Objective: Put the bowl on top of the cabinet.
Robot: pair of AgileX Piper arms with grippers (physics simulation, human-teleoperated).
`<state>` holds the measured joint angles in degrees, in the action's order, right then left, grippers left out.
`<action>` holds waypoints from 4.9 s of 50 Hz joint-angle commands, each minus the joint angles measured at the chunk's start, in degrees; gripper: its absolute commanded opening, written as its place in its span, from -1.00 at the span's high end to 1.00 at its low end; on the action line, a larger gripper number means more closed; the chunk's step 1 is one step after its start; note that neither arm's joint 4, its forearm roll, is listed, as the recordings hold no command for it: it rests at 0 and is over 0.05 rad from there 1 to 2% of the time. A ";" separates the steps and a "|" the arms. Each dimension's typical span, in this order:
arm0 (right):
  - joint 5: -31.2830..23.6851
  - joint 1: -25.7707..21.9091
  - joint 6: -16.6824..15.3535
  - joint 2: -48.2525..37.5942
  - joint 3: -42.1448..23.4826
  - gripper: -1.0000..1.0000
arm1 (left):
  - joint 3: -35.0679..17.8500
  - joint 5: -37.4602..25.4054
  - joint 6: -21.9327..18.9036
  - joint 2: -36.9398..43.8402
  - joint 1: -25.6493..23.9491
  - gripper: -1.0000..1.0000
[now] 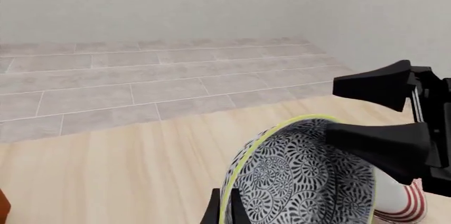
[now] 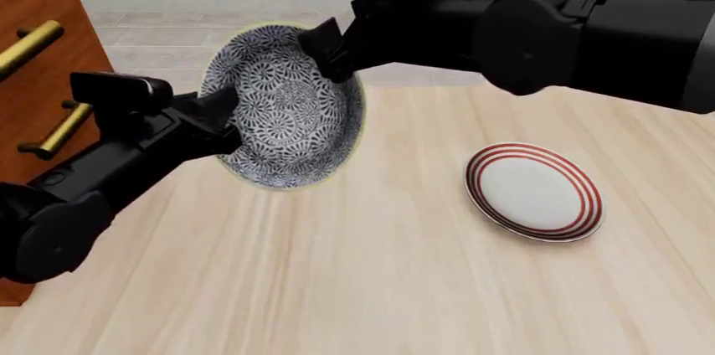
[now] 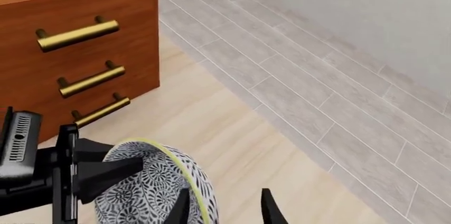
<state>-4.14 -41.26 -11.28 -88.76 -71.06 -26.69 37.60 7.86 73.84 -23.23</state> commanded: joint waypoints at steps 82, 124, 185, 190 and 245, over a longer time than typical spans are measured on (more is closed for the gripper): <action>33.67 5.46 3.97 36.85 37.41 -1.00 | -19.57 -31.70 -5.39 -12.42 2.97 1.00; 49.40 8.01 8.50 30.58 48.73 -1.00 | -37.77 -54.71 -5.64 -14.61 7.04 1.00; 50.71 8.37 9.62 28.78 50.33 -1.00 | -56.67 -80.58 9.60 -3.63 30.04 1.00; 50.71 8.17 9.46 28.85 50.45 -1.00 | -56.10 -80.21 10.77 -3.86 31.80 1.00; 51.14 7.05 7.93 27.92 50.56 -1.00 | -48.43 -75.23 10.67 -10.36 60.03 1.00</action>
<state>47.04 -33.95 -3.26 -60.80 -20.46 -76.21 -38.54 17.99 64.31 32.86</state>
